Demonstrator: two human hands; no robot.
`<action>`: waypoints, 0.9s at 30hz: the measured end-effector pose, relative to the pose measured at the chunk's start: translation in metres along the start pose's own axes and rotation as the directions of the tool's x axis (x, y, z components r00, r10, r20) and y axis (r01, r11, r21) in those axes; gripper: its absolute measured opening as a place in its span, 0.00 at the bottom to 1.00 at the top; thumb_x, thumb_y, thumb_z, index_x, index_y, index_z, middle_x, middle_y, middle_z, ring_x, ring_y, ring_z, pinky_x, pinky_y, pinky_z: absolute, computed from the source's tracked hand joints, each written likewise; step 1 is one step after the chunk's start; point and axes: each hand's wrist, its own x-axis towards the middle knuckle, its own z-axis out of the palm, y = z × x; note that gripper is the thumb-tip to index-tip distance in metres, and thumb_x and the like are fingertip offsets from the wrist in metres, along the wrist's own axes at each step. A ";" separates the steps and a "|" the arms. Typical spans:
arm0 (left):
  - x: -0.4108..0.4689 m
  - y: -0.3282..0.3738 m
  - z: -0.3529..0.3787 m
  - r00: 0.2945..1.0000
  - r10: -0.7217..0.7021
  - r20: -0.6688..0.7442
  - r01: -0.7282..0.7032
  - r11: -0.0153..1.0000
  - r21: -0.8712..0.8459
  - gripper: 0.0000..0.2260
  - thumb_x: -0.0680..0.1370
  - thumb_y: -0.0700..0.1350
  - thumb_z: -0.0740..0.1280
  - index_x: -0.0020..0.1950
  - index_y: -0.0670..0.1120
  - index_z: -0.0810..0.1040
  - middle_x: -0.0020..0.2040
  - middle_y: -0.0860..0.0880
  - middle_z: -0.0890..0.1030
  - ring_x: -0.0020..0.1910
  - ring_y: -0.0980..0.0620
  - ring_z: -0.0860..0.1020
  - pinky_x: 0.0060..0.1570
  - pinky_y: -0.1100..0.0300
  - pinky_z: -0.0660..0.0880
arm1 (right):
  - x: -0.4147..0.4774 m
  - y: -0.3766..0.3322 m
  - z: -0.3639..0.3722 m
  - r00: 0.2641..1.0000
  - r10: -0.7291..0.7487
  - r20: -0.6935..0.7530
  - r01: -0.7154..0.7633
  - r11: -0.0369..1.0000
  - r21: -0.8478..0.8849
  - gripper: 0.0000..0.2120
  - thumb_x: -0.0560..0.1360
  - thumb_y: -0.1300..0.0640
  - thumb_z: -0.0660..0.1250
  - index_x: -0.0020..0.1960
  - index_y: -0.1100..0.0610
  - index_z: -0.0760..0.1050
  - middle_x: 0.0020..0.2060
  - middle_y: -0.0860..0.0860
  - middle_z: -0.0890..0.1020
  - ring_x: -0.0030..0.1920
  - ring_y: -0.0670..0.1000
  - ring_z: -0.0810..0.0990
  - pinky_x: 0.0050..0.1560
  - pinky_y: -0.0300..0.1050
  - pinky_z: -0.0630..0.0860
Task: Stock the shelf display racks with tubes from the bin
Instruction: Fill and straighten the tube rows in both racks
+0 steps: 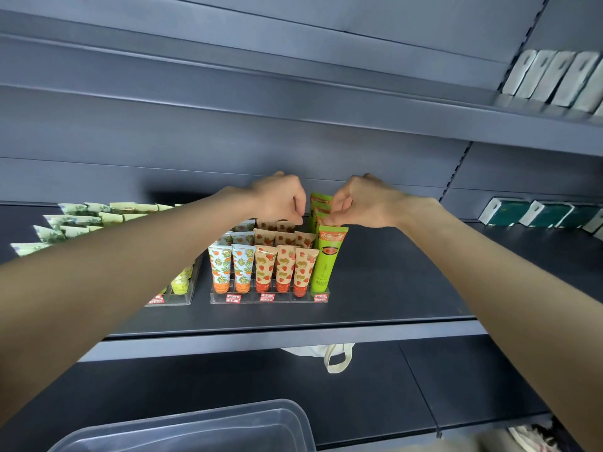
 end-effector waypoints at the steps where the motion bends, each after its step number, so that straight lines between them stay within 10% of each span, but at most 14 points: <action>1: 0.000 0.000 -0.003 1.000 -0.003 -0.013 0.003 1.000 -0.007 0.06 0.72 0.43 0.72 0.47 0.44 0.83 0.42 0.49 0.83 0.42 0.55 0.74 0.47 0.61 0.73 | 0.000 0.001 -0.003 1.000 -0.001 -0.020 0.001 1.000 -0.002 0.10 0.73 0.48 0.69 0.46 0.55 0.82 0.45 0.50 0.82 0.50 0.49 0.76 0.54 0.46 0.75; 10: 0.012 0.008 -0.008 1.000 0.014 -0.016 -0.016 0.995 -0.096 0.09 0.72 0.44 0.72 0.51 0.45 0.82 0.40 0.52 0.79 0.38 0.57 0.77 0.36 0.69 0.69 | 0.012 0.019 -0.004 0.999 0.044 -0.010 -0.044 0.999 0.012 0.07 0.70 0.54 0.74 0.47 0.54 0.80 0.41 0.47 0.80 0.47 0.48 0.76 0.46 0.40 0.68; 27: 0.016 0.012 -0.001 0.996 0.083 -0.020 -0.084 0.992 -0.095 0.05 0.73 0.42 0.71 0.46 0.44 0.84 0.43 0.47 0.84 0.41 0.53 0.79 0.47 0.60 0.75 | 0.020 0.025 0.008 0.999 0.037 -0.023 -0.036 0.998 0.054 0.02 0.70 0.56 0.74 0.40 0.52 0.82 0.43 0.49 0.81 0.46 0.49 0.78 0.47 0.44 0.72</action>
